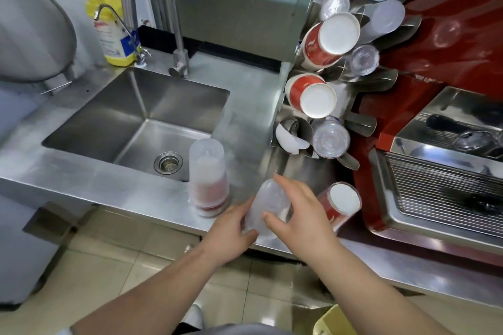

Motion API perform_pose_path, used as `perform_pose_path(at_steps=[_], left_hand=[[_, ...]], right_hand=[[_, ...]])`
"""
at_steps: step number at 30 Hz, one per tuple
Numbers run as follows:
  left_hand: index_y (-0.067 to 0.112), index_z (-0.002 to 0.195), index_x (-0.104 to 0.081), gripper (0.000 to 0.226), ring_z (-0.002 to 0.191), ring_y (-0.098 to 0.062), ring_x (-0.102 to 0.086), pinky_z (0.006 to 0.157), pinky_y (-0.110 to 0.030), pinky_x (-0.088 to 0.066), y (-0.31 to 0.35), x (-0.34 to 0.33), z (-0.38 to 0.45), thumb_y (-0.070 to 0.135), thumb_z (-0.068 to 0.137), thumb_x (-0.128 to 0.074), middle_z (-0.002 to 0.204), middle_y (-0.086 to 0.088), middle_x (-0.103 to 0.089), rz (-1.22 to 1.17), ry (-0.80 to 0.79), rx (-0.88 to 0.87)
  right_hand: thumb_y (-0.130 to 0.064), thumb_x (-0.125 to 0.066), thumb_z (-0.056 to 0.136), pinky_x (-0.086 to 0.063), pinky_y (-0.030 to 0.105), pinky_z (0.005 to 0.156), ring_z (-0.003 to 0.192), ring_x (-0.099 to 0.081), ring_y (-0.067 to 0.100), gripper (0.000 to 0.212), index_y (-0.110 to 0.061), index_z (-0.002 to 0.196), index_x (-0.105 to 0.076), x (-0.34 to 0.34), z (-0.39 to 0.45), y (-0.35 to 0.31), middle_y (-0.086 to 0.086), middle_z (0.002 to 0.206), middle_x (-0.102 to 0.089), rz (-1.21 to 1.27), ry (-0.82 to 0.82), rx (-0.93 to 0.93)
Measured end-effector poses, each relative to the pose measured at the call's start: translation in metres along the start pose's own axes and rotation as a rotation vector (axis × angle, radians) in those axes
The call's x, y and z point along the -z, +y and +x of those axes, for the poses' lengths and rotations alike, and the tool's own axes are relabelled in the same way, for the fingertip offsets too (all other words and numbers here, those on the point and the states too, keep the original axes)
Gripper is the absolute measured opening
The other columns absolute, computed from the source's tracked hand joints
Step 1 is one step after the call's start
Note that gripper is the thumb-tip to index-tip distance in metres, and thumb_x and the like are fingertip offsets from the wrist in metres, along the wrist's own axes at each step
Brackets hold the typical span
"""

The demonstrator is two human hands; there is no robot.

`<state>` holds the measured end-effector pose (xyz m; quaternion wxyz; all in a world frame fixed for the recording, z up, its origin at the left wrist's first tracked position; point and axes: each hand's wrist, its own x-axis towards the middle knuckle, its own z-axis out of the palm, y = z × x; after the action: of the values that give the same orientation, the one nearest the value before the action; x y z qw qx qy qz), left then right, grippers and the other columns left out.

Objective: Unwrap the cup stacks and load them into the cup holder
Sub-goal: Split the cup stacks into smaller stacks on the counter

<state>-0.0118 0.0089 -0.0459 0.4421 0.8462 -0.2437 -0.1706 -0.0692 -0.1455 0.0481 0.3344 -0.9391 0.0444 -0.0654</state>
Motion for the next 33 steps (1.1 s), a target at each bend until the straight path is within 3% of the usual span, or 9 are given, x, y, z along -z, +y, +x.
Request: perform_pose_path(at_steps=[4,11,14,17,24,28,33], left_hand=[[0.034,0.135,-0.052,0.066,0.096,-0.011,-0.055,0.075,-0.007,-0.038,-0.012,-0.004,0.003,0.022,0.071,-0.06,0.108,0.004,-0.063,-0.002,0.002,0.027],[0.028,0.138,-0.049,0.064,0.093,-0.005,-0.039,0.075,-0.002,-0.032,-0.015,-0.005,0.006,0.013,0.078,-0.063,0.101,0.011,-0.052,0.011,0.026,0.038],[0.029,0.141,-0.046,0.066,0.098,-0.002,-0.038,0.079,-0.002,-0.032,-0.015,-0.005,0.006,0.016,0.078,-0.063,0.112,0.011,-0.054,0.01,0.025,0.044],[0.028,0.142,-0.044,0.068,0.107,-0.002,-0.038,0.082,-0.002,-0.031,-0.017,-0.005,0.007,0.018,0.078,-0.064,0.122,0.009,-0.055,0.01,0.021,0.057],[0.027,0.141,-0.044,0.066,0.111,-0.005,-0.04,0.089,-0.017,-0.033,-0.017,-0.005,0.01,0.025,0.078,-0.065,0.126,0.004,-0.054,0.057,0.002,0.085],[0.026,0.139,-0.046,0.066,0.114,-0.012,-0.048,0.097,-0.025,-0.041,-0.008,0.0,0.015,0.033,0.076,-0.063,0.123,0.002,-0.055,0.06,-0.016,0.094],[0.027,0.139,-0.047,0.063,0.1,-0.009,-0.049,0.086,-0.022,-0.041,0.01,0.006,0.027,0.03,0.079,-0.066,0.118,0.003,-0.055,0.119,-0.053,0.073]], right_hand=[[-0.018,-0.075,0.073,-0.018,-0.006,0.092,0.108,-0.032,-0.015,0.069,-0.021,0.137,-0.047,-0.009,0.003,0.004,-0.011,0.124,-0.046,0.006,-0.013,-0.009],[-0.02,-0.073,0.075,-0.02,-0.004,0.092,0.118,-0.041,-0.002,0.07,-0.025,0.138,-0.045,-0.015,0.008,0.009,-0.008,0.132,-0.049,0.011,-0.016,-0.065],[-0.02,-0.073,0.076,-0.022,0.001,0.094,0.116,-0.038,-0.007,0.07,-0.026,0.139,-0.044,-0.016,0.008,0.011,-0.008,0.134,-0.048,0.023,-0.02,-0.076],[-0.02,-0.072,0.076,-0.019,-0.004,0.091,0.119,-0.04,-0.002,0.07,-0.027,0.14,-0.042,-0.016,0.01,0.013,-0.006,0.135,-0.048,0.009,-0.029,-0.078],[-0.026,-0.067,0.077,-0.032,0.017,0.093,0.123,-0.043,0.012,0.073,-0.034,0.14,-0.031,-0.007,0.013,0.011,-0.001,0.139,-0.044,-0.054,-0.153,-0.103],[-0.025,-0.064,0.078,-0.045,0.033,0.091,0.111,-0.053,0.023,0.071,-0.033,0.14,-0.029,0.005,0.023,0.005,0.005,0.134,-0.043,-0.202,-0.25,-0.096],[-0.028,-0.06,0.078,-0.05,0.04,0.088,0.11,-0.055,0.027,0.066,-0.036,0.136,-0.03,0.022,0.037,0.0,0.003,0.133,-0.039,-0.358,-0.34,-0.093]])
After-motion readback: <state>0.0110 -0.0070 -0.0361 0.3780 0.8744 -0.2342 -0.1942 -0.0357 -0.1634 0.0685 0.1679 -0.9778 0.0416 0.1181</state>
